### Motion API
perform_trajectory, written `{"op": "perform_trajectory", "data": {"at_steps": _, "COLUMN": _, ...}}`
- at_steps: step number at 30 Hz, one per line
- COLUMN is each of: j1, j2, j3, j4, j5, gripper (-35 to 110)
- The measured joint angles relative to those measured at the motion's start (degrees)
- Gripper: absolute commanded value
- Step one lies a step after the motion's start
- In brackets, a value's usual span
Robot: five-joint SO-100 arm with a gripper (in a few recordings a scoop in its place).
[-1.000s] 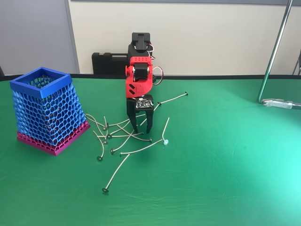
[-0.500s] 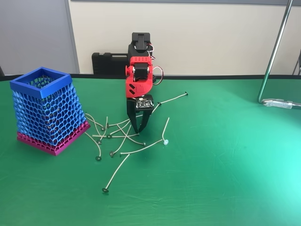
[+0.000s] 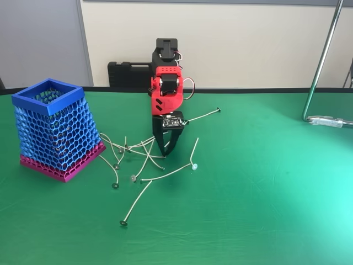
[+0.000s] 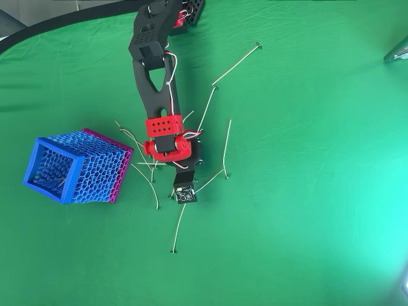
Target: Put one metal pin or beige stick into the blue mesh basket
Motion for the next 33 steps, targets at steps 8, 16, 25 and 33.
{"op": "perform_trajectory", "data": {"at_steps": 8, "j1": -2.99, "j2": 0.26, "j3": -1.85, "j4": -0.18, "j5": 8.79, "gripper": 1}}
{"op": "perform_trajectory", "data": {"at_steps": 16, "j1": -6.94, "j2": 8.26, "j3": 0.7, "j4": -6.42, "j5": 26.46, "gripper": 1}}
{"op": "perform_trajectory", "data": {"at_steps": 25, "j1": -10.28, "j2": 23.99, "j3": 20.04, "j4": -25.31, "j5": 44.3, "gripper": 1}}
{"op": "perform_trajectory", "data": {"at_steps": 33, "j1": -9.93, "j2": 39.64, "j3": 35.51, "j4": -36.39, "j5": 53.79, "gripper": 1}}
